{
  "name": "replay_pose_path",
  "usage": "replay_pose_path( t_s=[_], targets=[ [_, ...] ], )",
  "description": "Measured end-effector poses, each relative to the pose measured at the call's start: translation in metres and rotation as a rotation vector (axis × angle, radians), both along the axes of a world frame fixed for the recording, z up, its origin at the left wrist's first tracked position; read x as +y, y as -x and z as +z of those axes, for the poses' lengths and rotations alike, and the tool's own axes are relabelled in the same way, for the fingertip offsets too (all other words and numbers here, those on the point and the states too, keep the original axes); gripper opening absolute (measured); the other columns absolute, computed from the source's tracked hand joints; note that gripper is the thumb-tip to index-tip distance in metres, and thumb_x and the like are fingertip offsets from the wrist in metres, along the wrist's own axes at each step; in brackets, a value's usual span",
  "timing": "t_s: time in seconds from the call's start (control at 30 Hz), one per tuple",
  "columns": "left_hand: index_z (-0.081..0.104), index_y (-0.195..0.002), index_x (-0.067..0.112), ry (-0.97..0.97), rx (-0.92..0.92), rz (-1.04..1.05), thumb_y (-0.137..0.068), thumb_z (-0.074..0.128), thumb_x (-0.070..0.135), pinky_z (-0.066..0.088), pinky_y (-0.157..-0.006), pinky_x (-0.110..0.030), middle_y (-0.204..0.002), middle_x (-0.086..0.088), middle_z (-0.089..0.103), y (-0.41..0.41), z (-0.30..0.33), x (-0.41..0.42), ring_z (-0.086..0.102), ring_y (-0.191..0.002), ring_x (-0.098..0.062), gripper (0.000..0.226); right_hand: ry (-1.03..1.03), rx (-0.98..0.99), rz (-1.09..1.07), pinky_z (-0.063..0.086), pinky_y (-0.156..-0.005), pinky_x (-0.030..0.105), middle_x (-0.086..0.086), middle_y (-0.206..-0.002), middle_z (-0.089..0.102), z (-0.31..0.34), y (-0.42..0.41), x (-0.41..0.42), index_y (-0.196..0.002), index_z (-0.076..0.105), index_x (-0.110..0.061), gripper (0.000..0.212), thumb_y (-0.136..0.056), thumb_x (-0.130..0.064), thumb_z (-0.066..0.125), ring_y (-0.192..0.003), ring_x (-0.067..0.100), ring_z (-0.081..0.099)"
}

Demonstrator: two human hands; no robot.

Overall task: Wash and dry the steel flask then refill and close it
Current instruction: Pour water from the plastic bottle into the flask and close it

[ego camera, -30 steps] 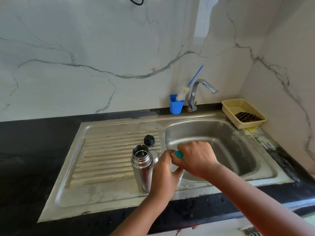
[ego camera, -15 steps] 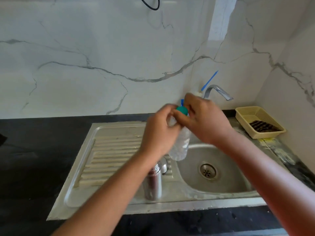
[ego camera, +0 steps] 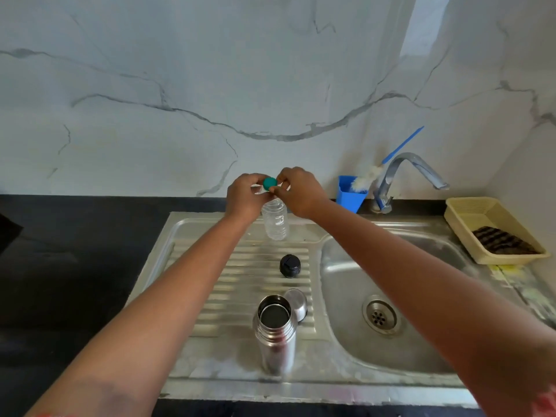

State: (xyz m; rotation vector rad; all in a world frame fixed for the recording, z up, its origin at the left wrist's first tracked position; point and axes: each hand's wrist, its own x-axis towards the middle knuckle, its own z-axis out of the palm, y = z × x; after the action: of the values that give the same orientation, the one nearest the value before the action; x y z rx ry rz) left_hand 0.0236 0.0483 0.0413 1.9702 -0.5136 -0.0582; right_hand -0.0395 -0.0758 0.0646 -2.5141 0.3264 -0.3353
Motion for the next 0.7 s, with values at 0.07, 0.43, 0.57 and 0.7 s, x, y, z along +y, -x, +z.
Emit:
replay_pose_path(
  t_s=[0.07,0.43,0.57,0.7],
  targets=[
    [0.071,-0.113,0.01,-0.008,0.024,0.031,-0.081,0.079,0.008,0.053,-0.096,-0.037,-0.119,-0.007,0.068,-0.011,-0.012,-0.005,0.065,-0.108,-0.024,0.033,-0.007,0.027,-0.018,0.037,-0.077,0.024,0.012,-0.119,0.058,-0.014,-0.014,-0.001,-0.121,0.061,-0.009,0.028,-0.097,-0.022,0.059,-0.101,0.023,0.057],
    [0.067,-0.123,0.007,-0.121,0.0,0.044,-0.085,0.076,0.009,0.046,-0.086,-0.02,-0.126,-0.009,0.066,-0.052,-0.043,-0.028,0.063,-0.112,-0.023,0.039,-0.07,0.069,-0.025,0.036,-0.087,0.02,0.012,-0.132,0.053,-0.048,-0.05,-0.015,-0.137,0.055,-0.009,0.04,-0.099,-0.019,0.057,-0.113,0.024,0.057],
    [0.065,-0.125,0.008,-0.126,0.01,0.063,-0.087,0.074,0.01,0.044,-0.085,-0.019,-0.128,-0.009,0.064,-0.055,-0.046,-0.035,0.062,-0.115,-0.022,0.04,-0.099,0.072,-0.038,0.037,-0.089,0.02,0.012,-0.135,0.051,-0.052,-0.056,-0.02,-0.139,0.052,-0.008,0.042,-0.099,-0.021,0.056,-0.116,0.024,0.056],
    [0.06,-0.132,0.008,-0.127,0.027,0.097,-0.089,0.071,0.012,0.047,-0.095,-0.028,-0.135,-0.009,0.059,-0.052,-0.045,-0.04,0.059,-0.12,-0.024,0.044,-0.119,0.062,-0.051,0.041,-0.097,0.026,0.012,-0.138,0.048,-0.052,-0.056,-0.023,-0.141,0.049,-0.007,0.048,-0.098,-0.026,0.059,-0.118,0.024,0.055]
  ],
)
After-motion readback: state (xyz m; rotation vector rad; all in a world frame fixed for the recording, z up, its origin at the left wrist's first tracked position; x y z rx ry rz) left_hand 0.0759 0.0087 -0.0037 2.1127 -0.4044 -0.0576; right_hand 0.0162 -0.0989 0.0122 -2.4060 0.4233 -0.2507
